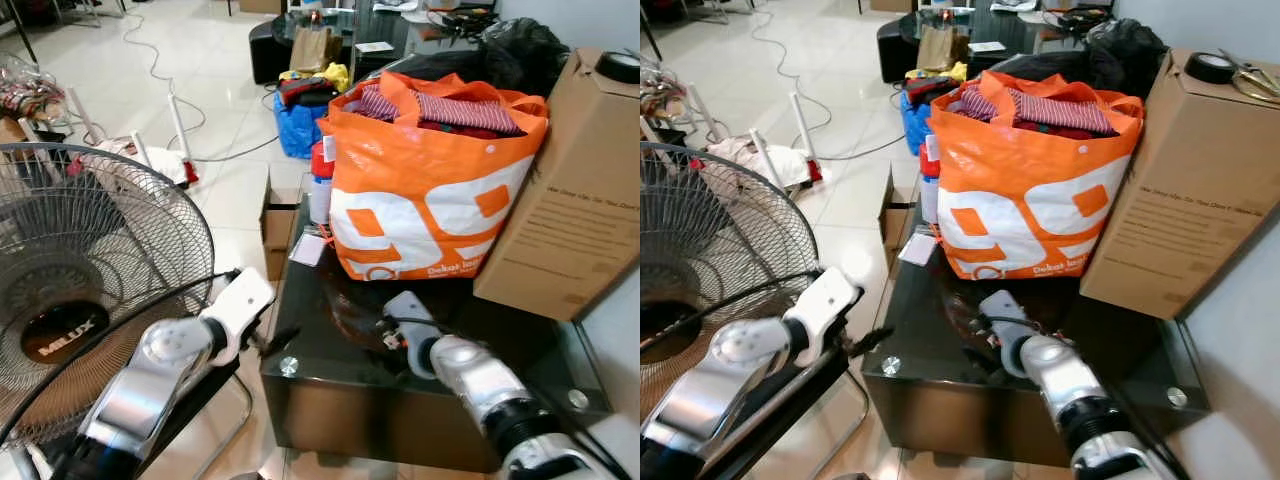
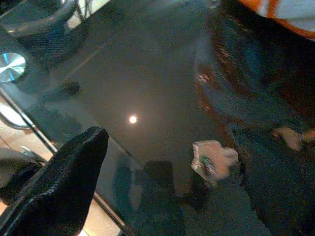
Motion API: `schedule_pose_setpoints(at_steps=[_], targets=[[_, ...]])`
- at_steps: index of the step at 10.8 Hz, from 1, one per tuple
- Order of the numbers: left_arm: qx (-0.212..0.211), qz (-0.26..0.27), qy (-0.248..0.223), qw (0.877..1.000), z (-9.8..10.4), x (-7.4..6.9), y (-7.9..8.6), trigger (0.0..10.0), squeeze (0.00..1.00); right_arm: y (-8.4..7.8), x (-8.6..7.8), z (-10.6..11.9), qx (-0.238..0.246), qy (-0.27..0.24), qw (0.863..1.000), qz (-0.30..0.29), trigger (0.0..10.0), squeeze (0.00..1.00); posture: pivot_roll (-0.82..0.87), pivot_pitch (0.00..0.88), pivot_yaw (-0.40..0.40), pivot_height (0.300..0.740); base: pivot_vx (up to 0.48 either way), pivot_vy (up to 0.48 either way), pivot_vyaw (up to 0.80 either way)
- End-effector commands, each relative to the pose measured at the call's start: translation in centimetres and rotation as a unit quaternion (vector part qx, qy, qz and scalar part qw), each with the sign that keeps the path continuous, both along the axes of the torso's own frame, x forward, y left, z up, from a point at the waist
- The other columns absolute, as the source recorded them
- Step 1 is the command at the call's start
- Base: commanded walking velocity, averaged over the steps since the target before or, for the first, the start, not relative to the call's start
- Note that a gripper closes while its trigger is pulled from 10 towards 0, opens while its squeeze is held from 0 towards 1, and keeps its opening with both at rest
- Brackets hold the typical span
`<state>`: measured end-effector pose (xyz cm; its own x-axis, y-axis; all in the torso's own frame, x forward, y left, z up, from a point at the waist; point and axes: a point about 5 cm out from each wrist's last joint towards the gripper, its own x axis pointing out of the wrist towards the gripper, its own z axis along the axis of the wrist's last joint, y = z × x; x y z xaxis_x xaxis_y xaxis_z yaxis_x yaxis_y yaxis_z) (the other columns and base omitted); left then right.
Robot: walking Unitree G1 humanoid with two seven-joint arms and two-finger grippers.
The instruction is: Hang keys on a hook
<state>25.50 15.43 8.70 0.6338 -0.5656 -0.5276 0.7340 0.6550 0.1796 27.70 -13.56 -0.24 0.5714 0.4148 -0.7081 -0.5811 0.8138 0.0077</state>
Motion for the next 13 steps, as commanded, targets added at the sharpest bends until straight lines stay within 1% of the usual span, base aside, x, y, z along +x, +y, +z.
schedule_pose_setpoints(at_steps=[1, 3, 4, 5, 6, 7, 8, 9, 13], targets=[[0.003, -0.001, 0.0, 1.0, 0.4, -0.3, 0.4, 10.0, 0.0, -0.1, 0.2, -0.1, 0.007, -0.004, 1.0, -0.016, 10.0, 0.0, 0.0, 0.0, -0.012, 0.74, 0.0, 0.0, 0.0], [0.005, -0.004, 0.002, 1.0, 0.4, -0.6, 0.5, 10.0, 0.0, 0.1, 0.3, -0.5, 0.011, -0.004, 0.999, -0.036, 10.0, 0.0, 0.02, 0.0, -0.02, 0.74, 0.0, 0.0, 0.0], [0.006, -0.003, 0.002, 1.0, 0.5, -0.7, 0.6, 10.0, 0.0, 0.2, 0.5, -0.6, 0.007, -0.008, 0.999, -0.041, 6.5, 0.0, 0.02, 0.0, -0.024, 0.74, 0.0, 0.0, 0.0], [0.007, -0.002, 0.003, 1.0, 0.6, -0.8, 0.7, 10.0, 0.0, 0.1, 0.6, -0.7, 0.005, -0.011, 0.999, -0.046, 3.8, 0.0, 0.03, 0.0, -0.025, 0.74, 0.0, 0.0, 0.0], [0.007, -0.002, 0.005, 1.0, 0.6, -0.9, 0.7, 10.0, 0.0, 0.0, 0.7, -0.7, -0.003, -0.013, 0.999, -0.051, 3.3, 0.0, 0.03, 0.0, -0.023, 0.74, 0.0, 0.0, 0.0], [0.006, -0.003, 0.007, 1.0, 0.6, -1.0, 0.7, 10.0, 0.0, -0.4, 0.8, -0.8, -0.017, -0.01, 0.998, -0.053, 0.8, 0.0, 0.03, 0.0, -0.022, 0.74, 0.0, 0.0, 0.0], [0.006, -0.003, 0.008, 1.0, 0.7, -0.9, 0.7, 10.0, 0.0, -0.8, 0.8, -0.9, -0.026, -0.009, 0.998, -0.055, 0.6, 0.0, 0.02, 0.0, -0.02, 0.74, 0.0, 0.0, 0.0], [0.006, -0.003, 0.009, 1.0, 0.7, -0.8, 0.7, 10.0, 0.0, -1.2, 0.8, -1.0, -0.03, -0.008, 0.998, -0.062, 0.0, 0.0, 0.02, 0.0, -0.018, 0.74, 0.0, 0.0, 0.0], [0.002, -0.011, 0.016, 1.0, 0.7, -0.7, 0.5, 10.0, 0.0, -1.5, 0.7, -1.2, -0.039, -0.002, 0.997, -0.061, 0.0, 0.0, 0.01, 0.0, -0.012, 0.74, 0.0, 0.0, 0.0]])
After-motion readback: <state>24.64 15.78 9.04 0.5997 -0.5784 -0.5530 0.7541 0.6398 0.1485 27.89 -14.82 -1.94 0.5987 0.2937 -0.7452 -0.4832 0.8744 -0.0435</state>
